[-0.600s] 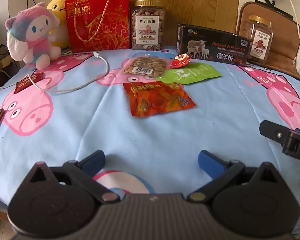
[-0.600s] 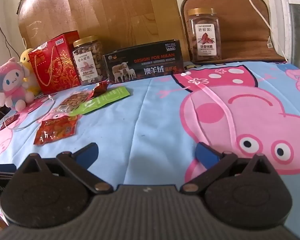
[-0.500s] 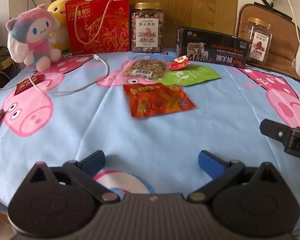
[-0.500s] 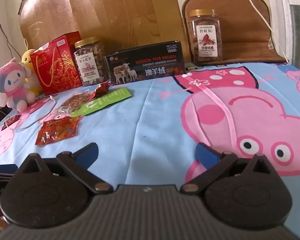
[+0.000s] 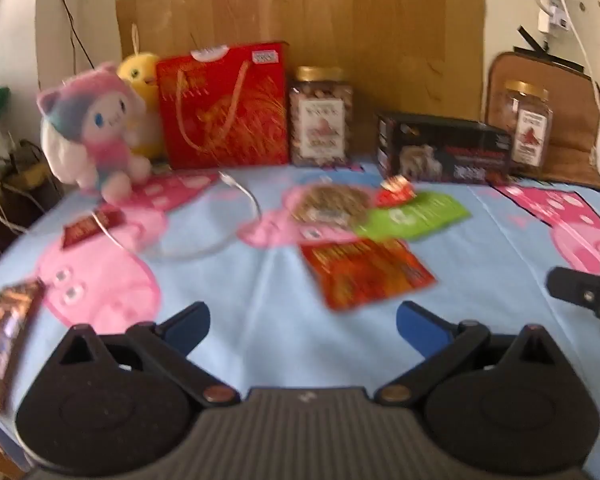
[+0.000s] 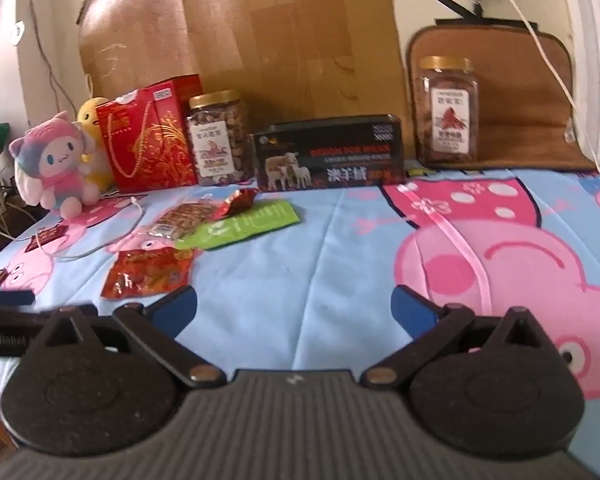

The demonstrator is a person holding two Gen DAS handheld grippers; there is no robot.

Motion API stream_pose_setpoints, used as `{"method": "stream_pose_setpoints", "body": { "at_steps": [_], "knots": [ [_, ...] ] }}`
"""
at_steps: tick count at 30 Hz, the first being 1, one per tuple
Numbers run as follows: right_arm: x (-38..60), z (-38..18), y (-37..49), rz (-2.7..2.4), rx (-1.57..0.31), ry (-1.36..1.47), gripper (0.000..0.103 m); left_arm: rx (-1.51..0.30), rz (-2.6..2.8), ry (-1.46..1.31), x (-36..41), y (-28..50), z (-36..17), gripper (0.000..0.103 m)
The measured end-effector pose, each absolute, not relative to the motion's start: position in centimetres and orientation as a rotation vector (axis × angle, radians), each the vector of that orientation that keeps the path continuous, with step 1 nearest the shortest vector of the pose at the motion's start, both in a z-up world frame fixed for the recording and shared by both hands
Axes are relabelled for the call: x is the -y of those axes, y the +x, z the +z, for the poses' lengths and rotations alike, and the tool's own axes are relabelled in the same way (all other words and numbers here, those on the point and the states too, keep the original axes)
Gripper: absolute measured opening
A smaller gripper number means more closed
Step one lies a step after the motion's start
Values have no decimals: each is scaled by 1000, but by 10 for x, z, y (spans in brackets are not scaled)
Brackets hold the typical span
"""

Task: Organize snacks
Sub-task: 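Move the left tool toward the orange-red spicy snack bag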

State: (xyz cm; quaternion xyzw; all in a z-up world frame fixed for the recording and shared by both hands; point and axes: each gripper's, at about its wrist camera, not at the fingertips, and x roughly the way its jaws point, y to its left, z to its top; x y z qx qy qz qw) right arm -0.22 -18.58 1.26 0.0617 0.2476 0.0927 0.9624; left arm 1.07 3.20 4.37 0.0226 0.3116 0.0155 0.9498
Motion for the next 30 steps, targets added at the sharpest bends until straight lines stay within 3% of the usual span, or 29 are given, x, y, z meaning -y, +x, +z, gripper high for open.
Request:
{"method": "stream_pose_setpoints", "body": {
  "at_steps": [8,12,16,21,26,30],
  "knots": [
    [168,30,15,248,-441,71,96,-451,125,50,-58,27,47,103],
    [158,30,16,277,-440,44,81,-357,126,10,-78,27,56,103],
    [155,30,21,297,-459,29,68,-410,108,-28,-101,33,54,103],
    [151,29,32,339,-499,59,54,-486,59,-38,-112,33,42,93],
    [142,29,37,370,-511,56,51,-565,-8,-86,-111,37,33,82],
    [139,26,43,377,-539,57,51,-603,-21,-62,-101,44,28,81]
  ]
}}
